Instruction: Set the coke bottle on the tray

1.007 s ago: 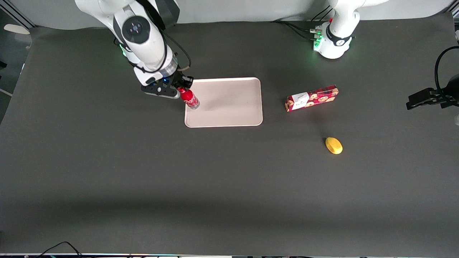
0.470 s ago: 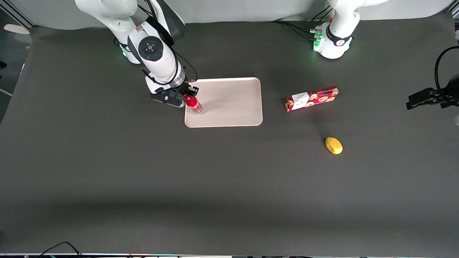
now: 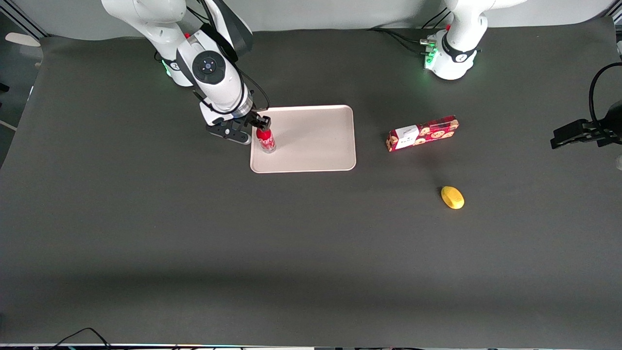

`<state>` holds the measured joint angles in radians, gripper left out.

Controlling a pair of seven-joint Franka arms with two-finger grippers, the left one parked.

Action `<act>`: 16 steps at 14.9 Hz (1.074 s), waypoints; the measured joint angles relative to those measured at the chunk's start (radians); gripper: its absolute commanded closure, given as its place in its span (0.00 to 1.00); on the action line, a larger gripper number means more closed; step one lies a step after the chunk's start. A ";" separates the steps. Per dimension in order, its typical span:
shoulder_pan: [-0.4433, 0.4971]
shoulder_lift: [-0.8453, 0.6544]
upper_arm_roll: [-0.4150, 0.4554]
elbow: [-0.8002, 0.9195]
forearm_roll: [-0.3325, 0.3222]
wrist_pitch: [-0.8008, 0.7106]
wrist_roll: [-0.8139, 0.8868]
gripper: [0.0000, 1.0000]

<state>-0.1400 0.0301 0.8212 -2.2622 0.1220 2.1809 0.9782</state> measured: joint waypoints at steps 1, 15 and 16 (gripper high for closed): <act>0.000 0.000 0.000 0.001 0.000 0.000 0.001 0.00; -0.015 -0.012 -0.356 0.687 -0.101 -0.575 -0.444 0.00; -0.015 -0.010 -0.400 0.712 -0.115 -0.605 -0.520 0.00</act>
<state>-0.1546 0.0196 0.4208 -1.5498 0.0067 1.5758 0.4579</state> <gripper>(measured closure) 0.000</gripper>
